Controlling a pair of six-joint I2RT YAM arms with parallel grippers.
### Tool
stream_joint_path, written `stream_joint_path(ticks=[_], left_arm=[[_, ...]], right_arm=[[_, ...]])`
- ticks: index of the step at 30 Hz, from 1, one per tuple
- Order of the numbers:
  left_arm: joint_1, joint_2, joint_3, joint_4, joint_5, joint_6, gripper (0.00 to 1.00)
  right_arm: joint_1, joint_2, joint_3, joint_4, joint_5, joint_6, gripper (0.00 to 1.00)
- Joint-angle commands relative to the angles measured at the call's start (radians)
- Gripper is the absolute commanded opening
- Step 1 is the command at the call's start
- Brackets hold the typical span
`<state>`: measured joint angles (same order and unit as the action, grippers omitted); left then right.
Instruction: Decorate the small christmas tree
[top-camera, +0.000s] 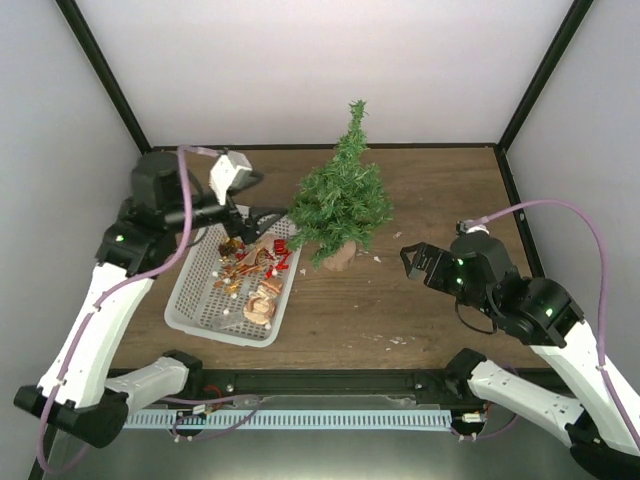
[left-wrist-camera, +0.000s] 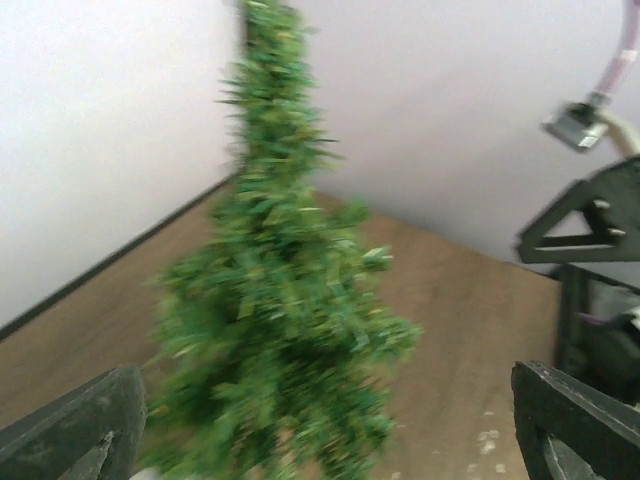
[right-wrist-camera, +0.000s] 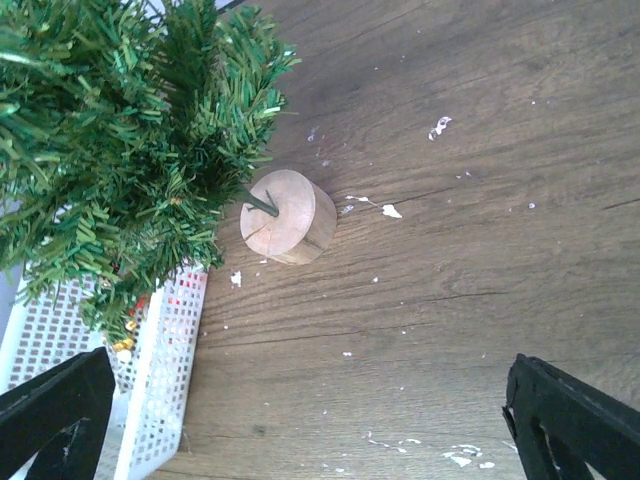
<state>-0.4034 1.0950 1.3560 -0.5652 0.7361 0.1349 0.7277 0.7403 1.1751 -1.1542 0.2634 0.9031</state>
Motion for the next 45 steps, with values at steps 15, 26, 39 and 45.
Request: stream_joint_path(ticks=[15,26,39,45], left_arm=[[0.640,0.100,0.246,-0.532,-0.206,0.183,1.00],[0.733,0.186,0.085,-0.784,-0.044,0.454,0.98],[0.508,0.160,-0.228,-0.660,-0.410,0.483,0.95],[0.512,0.243,-0.325,-0.531,-0.442,0.474,0.93]], right_arm=[[-0.005,-0.058,-0.170,0.041,-0.070,-0.011,0.99],[-0.005,0.038,-0.190,0.103,-0.172,-0.002,0.97],[-0.005,0.151,-0.348,0.348,-0.310,-0.169,0.94],[-0.004,0.206,-0.315,0.333,-0.294,-0.080,0.95]])
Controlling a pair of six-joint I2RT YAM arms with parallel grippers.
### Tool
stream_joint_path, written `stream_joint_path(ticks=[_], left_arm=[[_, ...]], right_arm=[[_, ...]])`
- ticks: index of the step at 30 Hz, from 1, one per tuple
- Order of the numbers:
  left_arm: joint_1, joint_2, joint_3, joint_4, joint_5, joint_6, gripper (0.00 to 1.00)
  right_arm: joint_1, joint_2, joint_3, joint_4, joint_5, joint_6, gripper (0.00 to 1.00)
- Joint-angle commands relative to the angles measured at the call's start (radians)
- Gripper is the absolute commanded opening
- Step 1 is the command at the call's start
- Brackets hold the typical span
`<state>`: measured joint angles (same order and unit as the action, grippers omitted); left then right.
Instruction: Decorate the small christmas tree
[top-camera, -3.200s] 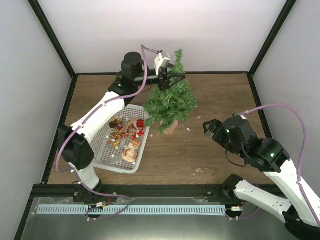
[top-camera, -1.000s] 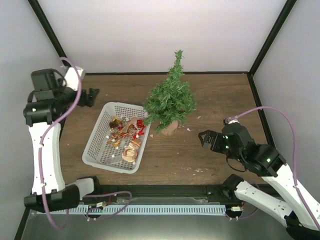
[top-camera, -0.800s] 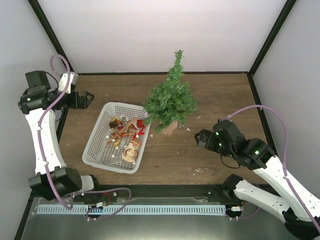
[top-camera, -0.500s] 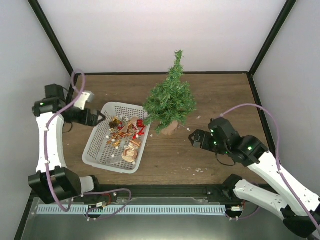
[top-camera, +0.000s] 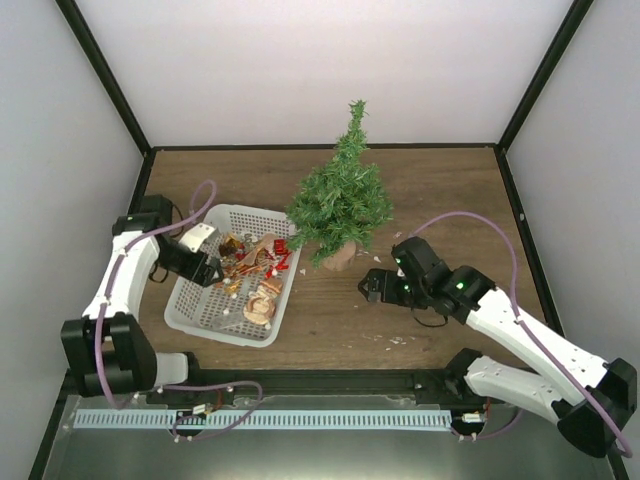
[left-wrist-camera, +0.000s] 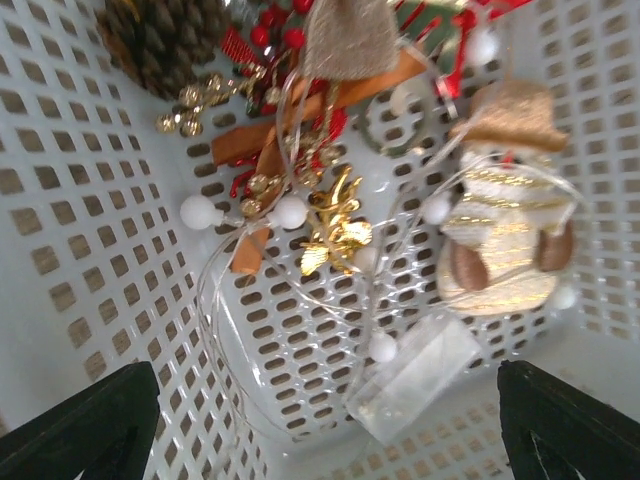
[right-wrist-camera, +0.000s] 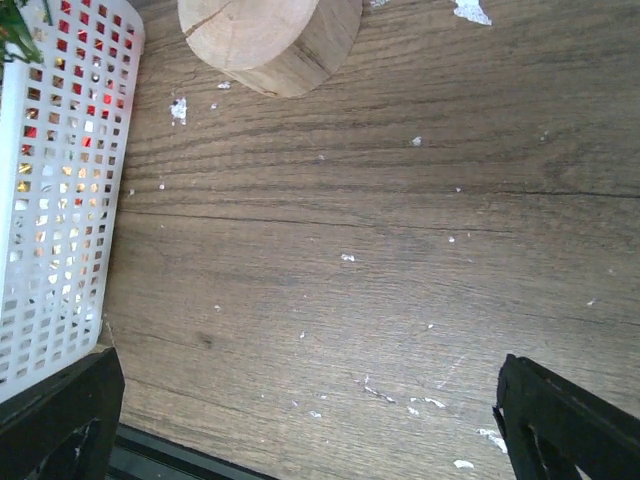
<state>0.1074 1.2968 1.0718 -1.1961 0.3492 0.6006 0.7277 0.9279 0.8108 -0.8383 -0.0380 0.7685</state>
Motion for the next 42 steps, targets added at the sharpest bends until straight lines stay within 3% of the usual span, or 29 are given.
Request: stream_joint_path(ticks=[1,9,18,28,42], left_arm=[[0.012,0.053,-0.047,0.111,-0.056,0.006,0.92],[0.164,0.038,-0.096,0.124,-0.065,0.033,0.92],[0.283,-0.057,-0.208,0.070,-0.131,0.126,0.92],[0.287,-0.121,-0.170,-0.133,-0.059,0.186,0.92],[0.376,-0.154,-0.220,-0.224,-0.098,0.293,0.88]], right_arm=[[-0.004,0.016,0.042,0.025,0.007,0.070,0.95],[-0.004,0.004,-0.005,0.034,0.014,0.124,0.95],[-0.004,0.025,-0.037,0.066,0.018,0.073,0.96],[-0.005,0.063,-0.079,0.130,-0.019,0.011,0.97],[-0.005,0.040,-0.156,0.179,-0.046,-0.014,0.98]])
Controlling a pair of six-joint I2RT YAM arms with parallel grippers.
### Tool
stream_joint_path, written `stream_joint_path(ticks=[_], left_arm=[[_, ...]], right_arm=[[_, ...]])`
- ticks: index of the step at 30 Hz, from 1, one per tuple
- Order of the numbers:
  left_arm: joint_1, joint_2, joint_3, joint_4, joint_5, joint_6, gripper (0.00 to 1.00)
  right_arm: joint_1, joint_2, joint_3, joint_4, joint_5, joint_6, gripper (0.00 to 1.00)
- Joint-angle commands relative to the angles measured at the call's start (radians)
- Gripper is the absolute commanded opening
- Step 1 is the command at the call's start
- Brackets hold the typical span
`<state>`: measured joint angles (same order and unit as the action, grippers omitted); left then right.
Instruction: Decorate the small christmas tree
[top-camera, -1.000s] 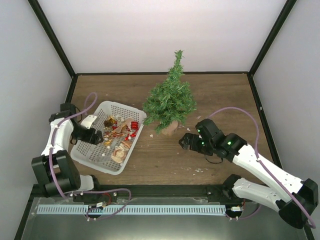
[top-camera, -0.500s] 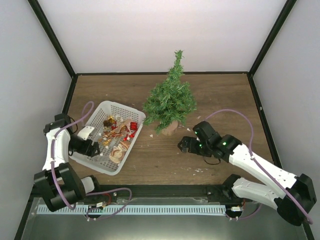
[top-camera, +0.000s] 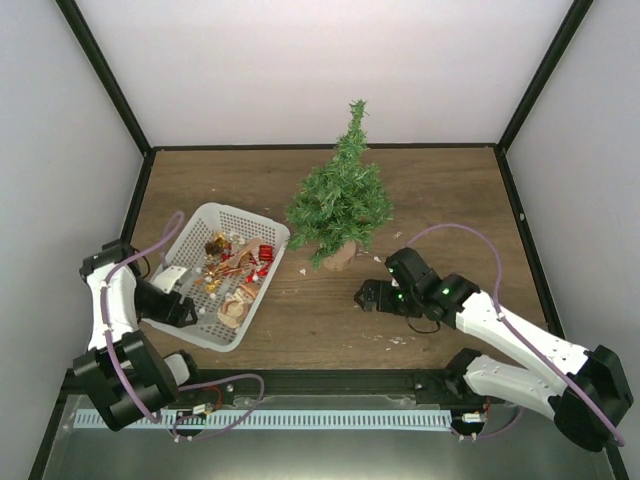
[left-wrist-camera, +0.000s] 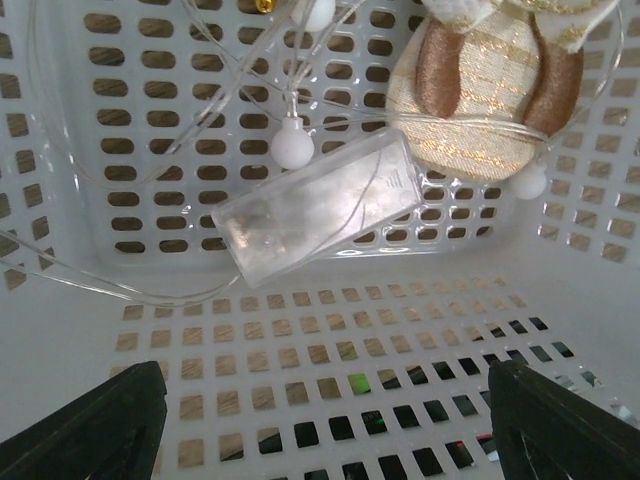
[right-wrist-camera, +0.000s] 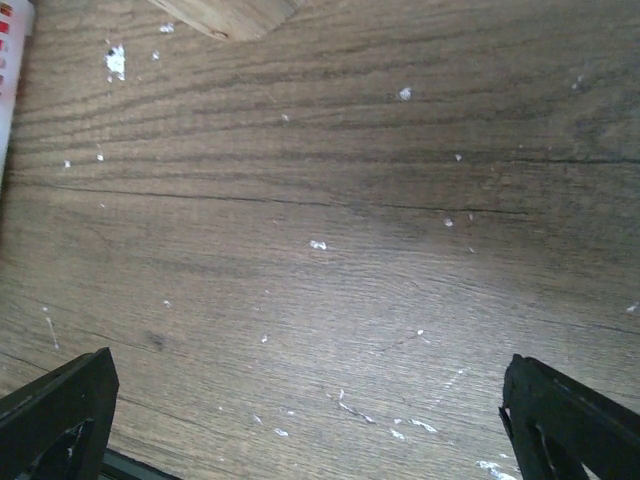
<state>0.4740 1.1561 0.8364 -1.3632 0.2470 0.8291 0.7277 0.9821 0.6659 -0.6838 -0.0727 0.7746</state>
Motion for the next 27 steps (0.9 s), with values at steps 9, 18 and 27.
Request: stream_joint_path(ticks=[9,18,27], left_arm=[[0.010,-0.014,0.133,-0.120,0.044,0.195,0.87],[0.008,0.023,0.359,0.082,0.122,0.103,0.90],[0.008,0.159,0.353,0.281,-0.041,0.024,0.90]], right_arm=[[-0.005,0.005,0.010,0.002,-0.014,-0.046,0.98],[-0.005,-0.021,0.022,-0.018,-0.001,-0.041,0.98],[-0.005,-0.036,-0.006,0.014,-0.016,-0.027,0.98]])
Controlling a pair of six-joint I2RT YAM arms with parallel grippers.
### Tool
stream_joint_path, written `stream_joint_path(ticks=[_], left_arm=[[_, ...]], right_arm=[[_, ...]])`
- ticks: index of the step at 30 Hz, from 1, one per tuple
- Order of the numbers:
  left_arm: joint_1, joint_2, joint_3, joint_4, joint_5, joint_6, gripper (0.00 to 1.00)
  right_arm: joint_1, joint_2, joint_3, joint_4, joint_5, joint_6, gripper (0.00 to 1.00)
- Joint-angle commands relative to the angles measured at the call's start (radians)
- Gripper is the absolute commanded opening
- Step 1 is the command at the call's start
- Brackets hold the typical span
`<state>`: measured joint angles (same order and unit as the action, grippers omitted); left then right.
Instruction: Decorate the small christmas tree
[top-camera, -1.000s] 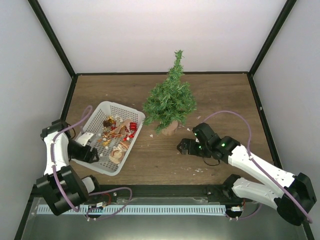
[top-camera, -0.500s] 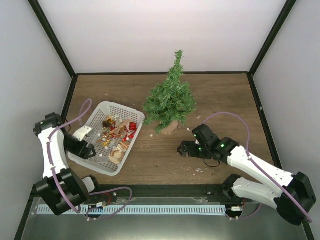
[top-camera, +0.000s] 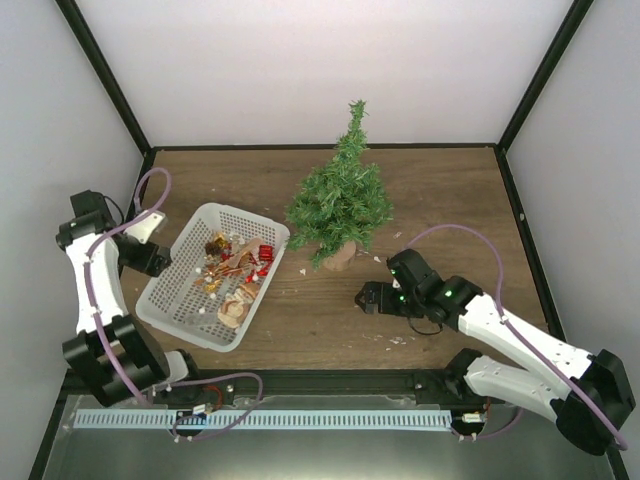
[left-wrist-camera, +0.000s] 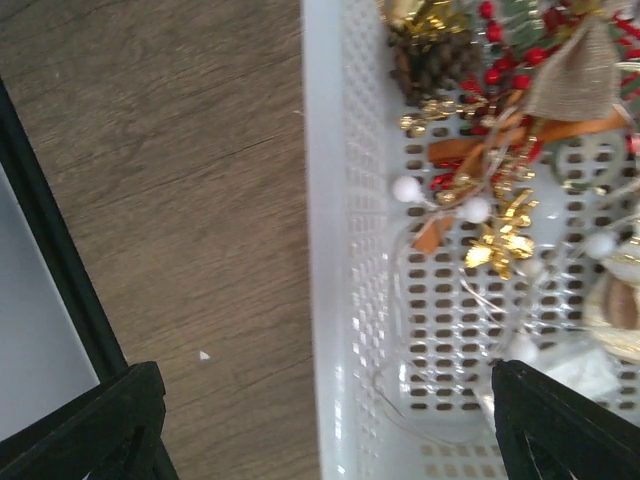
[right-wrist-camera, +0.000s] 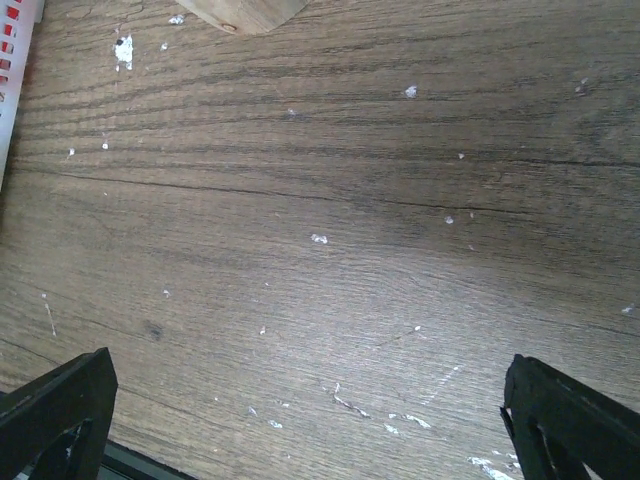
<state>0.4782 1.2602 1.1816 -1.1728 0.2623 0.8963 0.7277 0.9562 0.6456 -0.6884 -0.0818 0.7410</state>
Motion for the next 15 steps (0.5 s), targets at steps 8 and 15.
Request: stream_joint_path(ticks=[8,15], left_arm=[[0.006,0.122,0.000,0.113,-0.014,-0.077,0.90],[0.006,0.203,0.041,0.049,0.092,-0.096,0.88]], right_arm=[[-0.005,0.019,0.005,0.053,-0.036,0.011,0.98],[-0.005,0.009,-0.016,0.062,-0.042,0.029,0.98]])
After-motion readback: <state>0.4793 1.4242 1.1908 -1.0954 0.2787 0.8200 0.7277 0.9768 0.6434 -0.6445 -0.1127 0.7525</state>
